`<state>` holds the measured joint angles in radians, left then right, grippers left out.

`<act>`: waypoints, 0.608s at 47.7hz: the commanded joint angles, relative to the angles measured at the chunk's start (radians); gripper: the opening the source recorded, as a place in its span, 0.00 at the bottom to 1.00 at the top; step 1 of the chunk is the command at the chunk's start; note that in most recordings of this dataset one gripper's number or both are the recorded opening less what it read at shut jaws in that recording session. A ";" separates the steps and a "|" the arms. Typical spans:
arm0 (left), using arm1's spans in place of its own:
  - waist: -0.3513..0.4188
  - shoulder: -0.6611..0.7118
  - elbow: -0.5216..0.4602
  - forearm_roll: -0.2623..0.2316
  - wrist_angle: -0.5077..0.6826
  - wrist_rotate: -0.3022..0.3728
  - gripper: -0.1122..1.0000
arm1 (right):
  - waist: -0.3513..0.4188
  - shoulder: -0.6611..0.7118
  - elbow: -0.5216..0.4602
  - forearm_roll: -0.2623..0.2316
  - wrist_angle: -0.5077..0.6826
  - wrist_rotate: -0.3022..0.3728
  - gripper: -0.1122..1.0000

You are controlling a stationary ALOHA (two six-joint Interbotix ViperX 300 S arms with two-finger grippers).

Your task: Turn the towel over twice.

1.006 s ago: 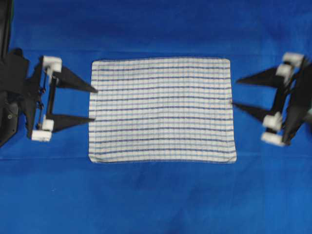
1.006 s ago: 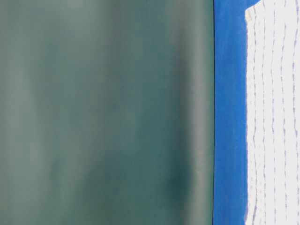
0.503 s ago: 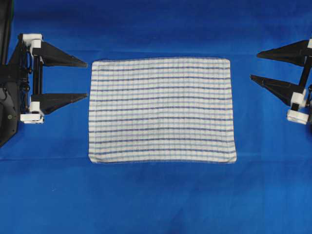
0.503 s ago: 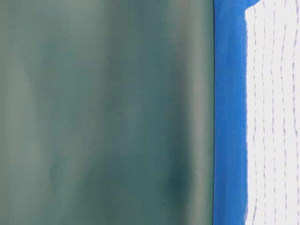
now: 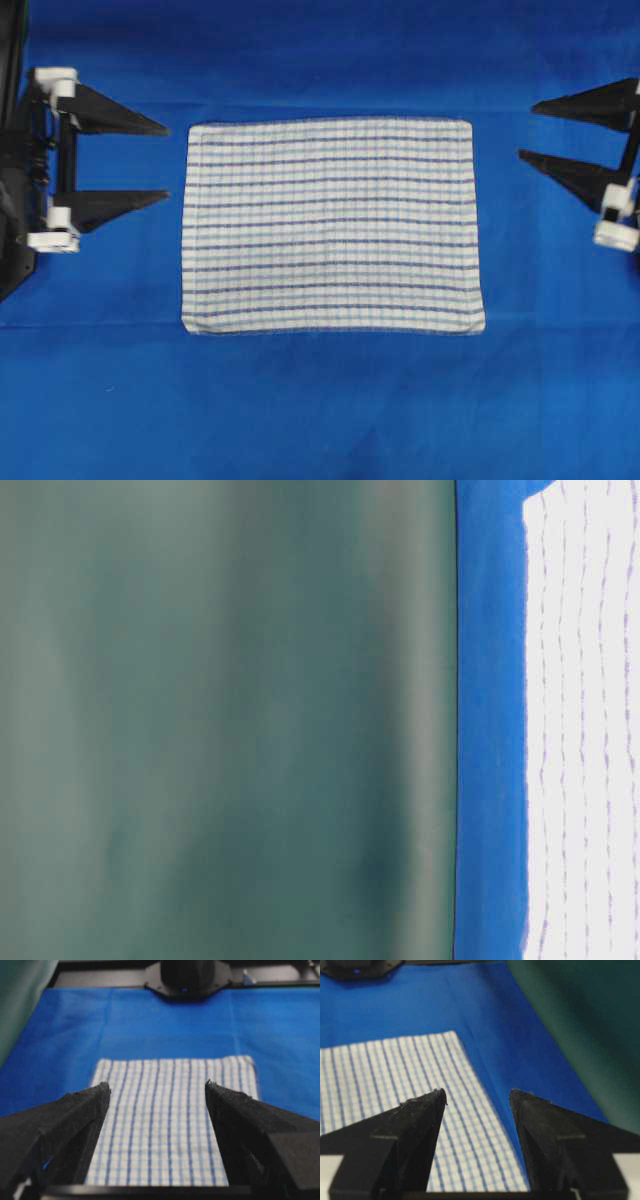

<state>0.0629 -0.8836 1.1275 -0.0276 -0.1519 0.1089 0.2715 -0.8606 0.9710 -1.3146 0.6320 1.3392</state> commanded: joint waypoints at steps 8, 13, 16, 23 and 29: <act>0.028 -0.160 0.043 0.002 0.101 0.002 0.75 | -0.002 -0.147 0.057 0.005 0.017 -0.021 0.66; 0.041 -0.236 0.084 0.002 0.140 0.002 0.75 | 0.000 -0.213 0.101 0.005 0.026 -0.020 0.65; 0.046 -0.285 0.110 0.002 0.155 0.000 0.75 | -0.002 -0.244 0.127 0.005 0.032 -0.018 0.64; 0.049 -0.396 0.169 0.002 0.189 0.002 0.75 | -0.002 -0.302 0.195 0.005 0.054 -0.012 0.63; 0.049 -0.443 0.199 0.002 0.224 0.000 0.75 | -0.002 -0.334 0.261 0.005 0.054 0.015 0.63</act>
<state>0.1089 -1.3162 1.3269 -0.0291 0.0614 0.1089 0.2715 -1.1827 1.2134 -1.3070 0.6857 1.3407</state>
